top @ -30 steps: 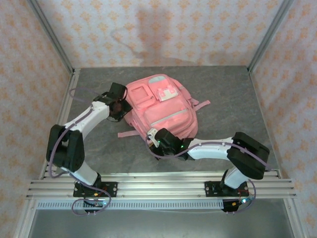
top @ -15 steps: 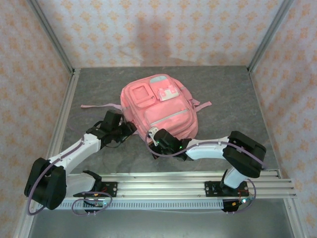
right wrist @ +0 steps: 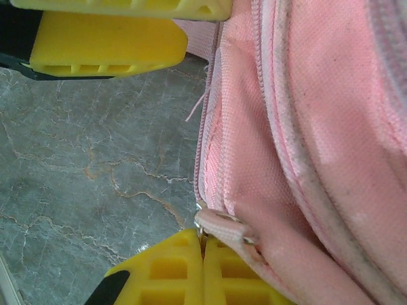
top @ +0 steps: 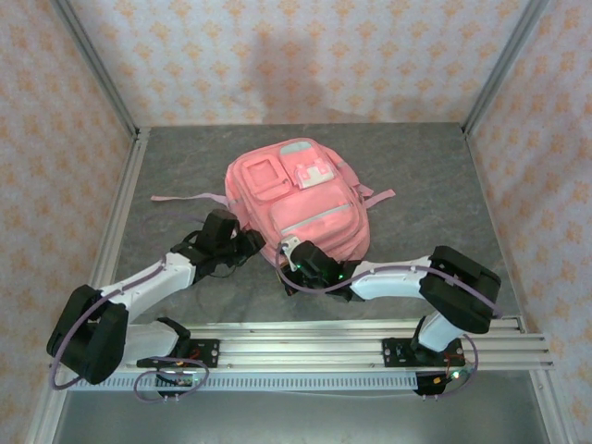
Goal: Pack books, pencil case, and school supplies into a backpack
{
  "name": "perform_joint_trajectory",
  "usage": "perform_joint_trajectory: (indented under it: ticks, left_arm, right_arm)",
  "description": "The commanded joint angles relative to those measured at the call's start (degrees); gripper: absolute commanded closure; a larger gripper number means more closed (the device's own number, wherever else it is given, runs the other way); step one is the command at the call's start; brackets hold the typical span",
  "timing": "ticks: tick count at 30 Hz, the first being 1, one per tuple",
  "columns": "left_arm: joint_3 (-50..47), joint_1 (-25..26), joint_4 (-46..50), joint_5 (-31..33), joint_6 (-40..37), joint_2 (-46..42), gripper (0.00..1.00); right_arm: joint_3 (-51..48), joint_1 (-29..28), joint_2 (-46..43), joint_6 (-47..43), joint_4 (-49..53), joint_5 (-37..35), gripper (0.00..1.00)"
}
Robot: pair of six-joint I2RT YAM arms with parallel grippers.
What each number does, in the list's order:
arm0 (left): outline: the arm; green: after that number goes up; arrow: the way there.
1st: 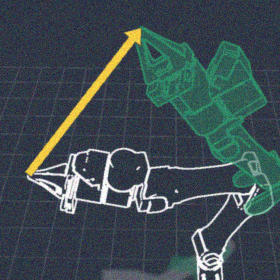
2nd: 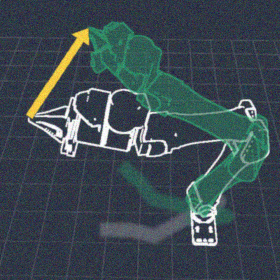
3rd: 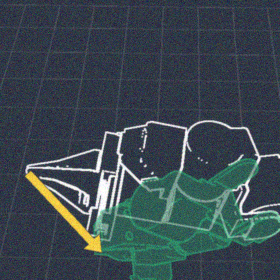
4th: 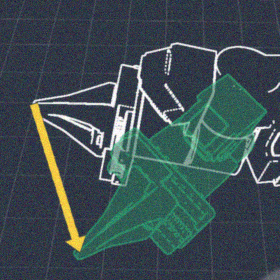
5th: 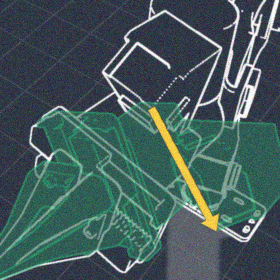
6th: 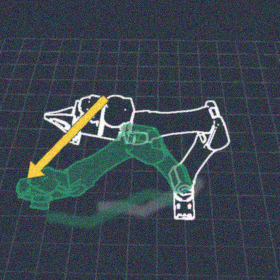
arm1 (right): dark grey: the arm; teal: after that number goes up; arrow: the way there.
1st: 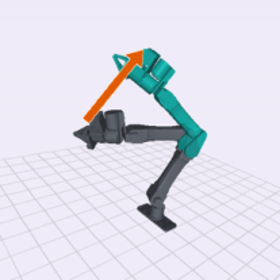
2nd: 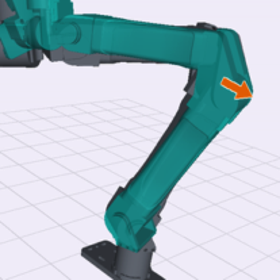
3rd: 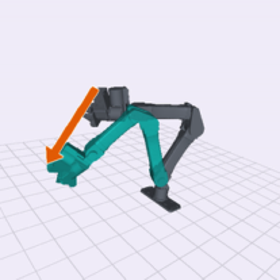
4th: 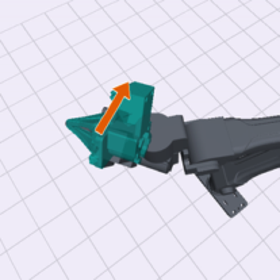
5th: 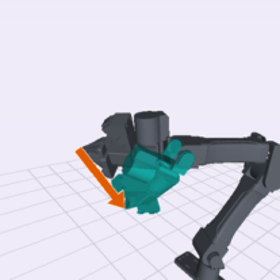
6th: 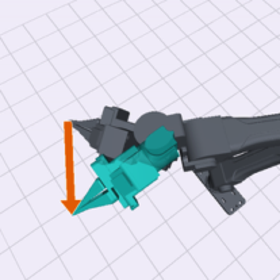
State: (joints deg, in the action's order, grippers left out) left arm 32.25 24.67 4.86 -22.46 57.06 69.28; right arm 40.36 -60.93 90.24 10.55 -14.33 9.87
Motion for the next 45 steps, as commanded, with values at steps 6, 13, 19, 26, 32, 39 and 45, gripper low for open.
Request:
perform_joint_trajectory:
  ticks: [6,13,19,26,32,39,45]
  left_arm:
    - [-0.09,2.06,-5.29,-0.94,0.08,-0.47,0.59]
    - [2.04,3.68,-6.36,-0.05,-0.34,3.88,0.63]
    - [6.25,3.72,-4.1,1.38,-2.09,8.36,0.89]
    - [9.4,3.71,-0.32,3.7,-3.7,9.37,1.0]
    - [9.76,3.39,1.33,4.35,-4.28,10.01,1.0]
    - [10.15,1.89,3.45,4.57,-5.22,9.34,1.0]
    - [10.95,0.91,4.95,4.62,-6.12,8.77,1.0]
  right_arm:
    - [-0.2,0.76,-1.16,1.55,-4.31,-2.1,1.0]
    - [0.16,0.8,-0.91,1.76,-4.67,-2.02,1.0]
    - [2.37,0.81,0.2,1.57,2.68,-5.08,1.0]
    - [6.54,0.79,1.74,2.87,15.59,-7.84,1.0]
    - [6.47,0.78,0.54,3.58,19.6,-10.49,1.0]
    - [4.82,1.15,-2.32,4.12,22.78,-12.12,1.0]
    - [1.52,3.42,-6.32,4.96,23.95,-11.75,1.0]
